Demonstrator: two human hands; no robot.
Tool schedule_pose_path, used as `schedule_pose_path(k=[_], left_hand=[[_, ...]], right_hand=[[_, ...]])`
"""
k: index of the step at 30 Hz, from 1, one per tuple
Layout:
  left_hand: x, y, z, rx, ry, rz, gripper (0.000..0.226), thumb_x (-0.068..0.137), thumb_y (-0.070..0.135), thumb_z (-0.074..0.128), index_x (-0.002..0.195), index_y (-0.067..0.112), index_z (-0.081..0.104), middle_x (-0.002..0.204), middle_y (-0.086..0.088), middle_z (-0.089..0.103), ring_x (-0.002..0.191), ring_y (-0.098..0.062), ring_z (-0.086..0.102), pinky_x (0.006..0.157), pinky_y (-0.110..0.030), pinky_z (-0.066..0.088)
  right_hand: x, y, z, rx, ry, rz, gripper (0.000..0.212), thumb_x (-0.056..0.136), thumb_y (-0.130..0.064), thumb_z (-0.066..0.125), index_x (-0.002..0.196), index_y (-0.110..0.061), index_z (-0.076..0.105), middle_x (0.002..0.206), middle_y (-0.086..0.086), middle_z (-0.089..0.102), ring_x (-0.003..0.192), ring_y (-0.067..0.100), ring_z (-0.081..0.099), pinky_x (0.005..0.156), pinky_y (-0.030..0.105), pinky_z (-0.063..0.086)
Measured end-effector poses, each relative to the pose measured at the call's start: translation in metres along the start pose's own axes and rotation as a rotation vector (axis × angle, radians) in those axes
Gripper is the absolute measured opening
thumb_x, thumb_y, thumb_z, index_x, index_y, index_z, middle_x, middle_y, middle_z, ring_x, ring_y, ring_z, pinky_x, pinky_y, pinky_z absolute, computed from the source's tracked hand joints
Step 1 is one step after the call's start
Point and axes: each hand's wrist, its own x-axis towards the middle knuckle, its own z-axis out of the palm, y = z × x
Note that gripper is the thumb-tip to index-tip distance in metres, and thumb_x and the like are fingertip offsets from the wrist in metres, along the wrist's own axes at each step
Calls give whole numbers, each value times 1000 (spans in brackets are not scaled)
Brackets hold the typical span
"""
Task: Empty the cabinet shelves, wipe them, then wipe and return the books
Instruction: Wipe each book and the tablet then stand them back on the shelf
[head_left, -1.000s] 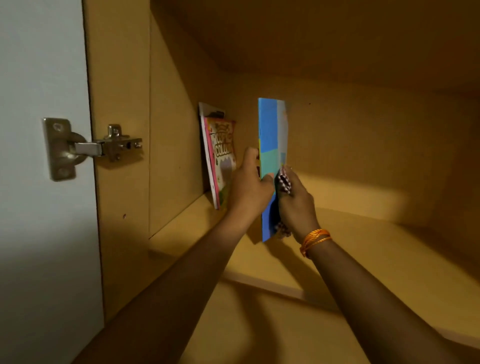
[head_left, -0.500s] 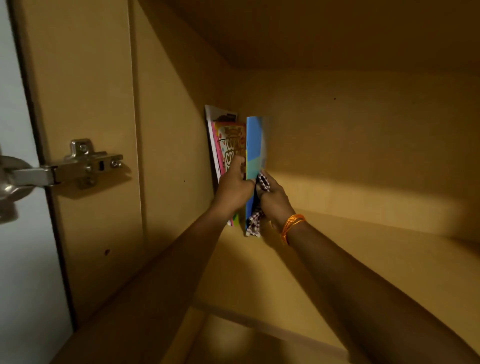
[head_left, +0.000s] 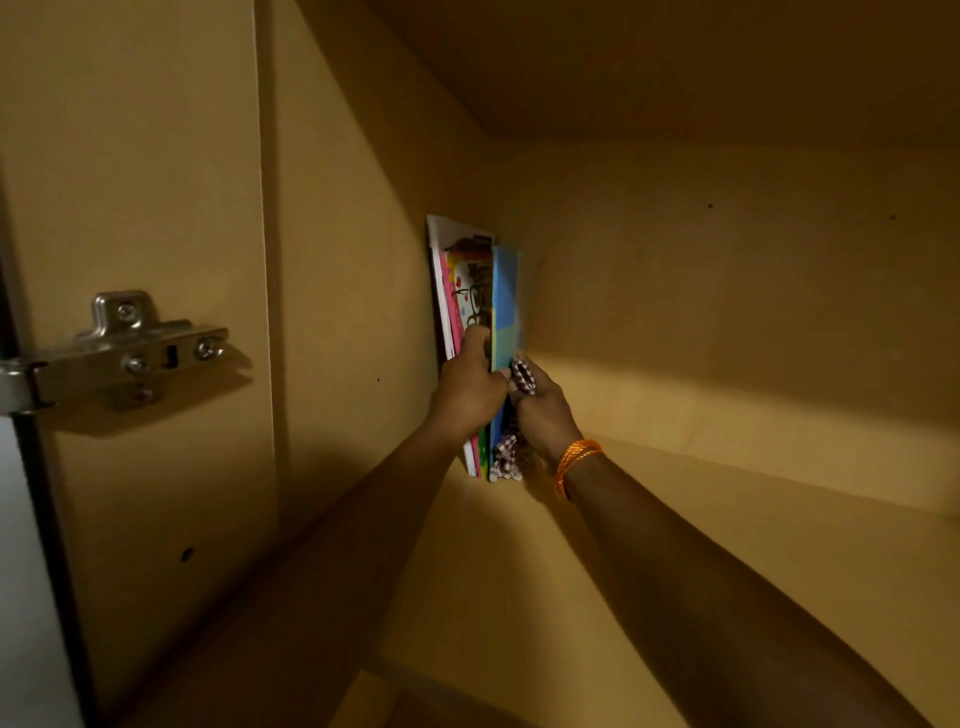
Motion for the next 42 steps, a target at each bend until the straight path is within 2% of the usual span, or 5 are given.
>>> schedule_pose_path(k=[10,19,26,36,42], left_hand=[[-23,18,-15,481,105,52,81,91,12,63,156,15,15,109,-18,66,95,-37,66,76,-41,50],[-30,9,-13,460,-51,5,59,90,15,60,144,18,36,122,-18,63,111,-37,62,90,-45,54],[-36,10,-15,456,-139,-45,75,94,17,58,158,19,19,135,-20,57,120,-37,58,96,-42,50],[-81,51,30,-14,-139,-182,75,98,62,44,158,22,25,157,-10,42,140,-31,45,113,-42,39],[-132,83,46,-276,-114,-157,40,97,53,55,115,19,63,113,1,70,106,-21,66,84,-35,54]], right_hand=[[-34,-35,8,-55,-34,-16,45,98,-25,60,142,-30,56,142,-5,58,128,17,55,114,39,41],[-43,-41,8,-78,-91,0,53,85,-30,59,137,-37,59,136,-5,64,121,16,60,110,43,46],[-61,-50,-11,59,31,-35,38,97,-11,57,132,-24,65,130,-3,67,115,13,63,99,24,51],[-149,-79,-91,108,130,-157,23,104,-14,51,118,-17,69,111,-1,75,105,18,71,94,42,57],[-209,-92,-125,187,208,-104,22,102,-16,54,117,-9,68,112,9,75,106,29,70,96,57,54]])
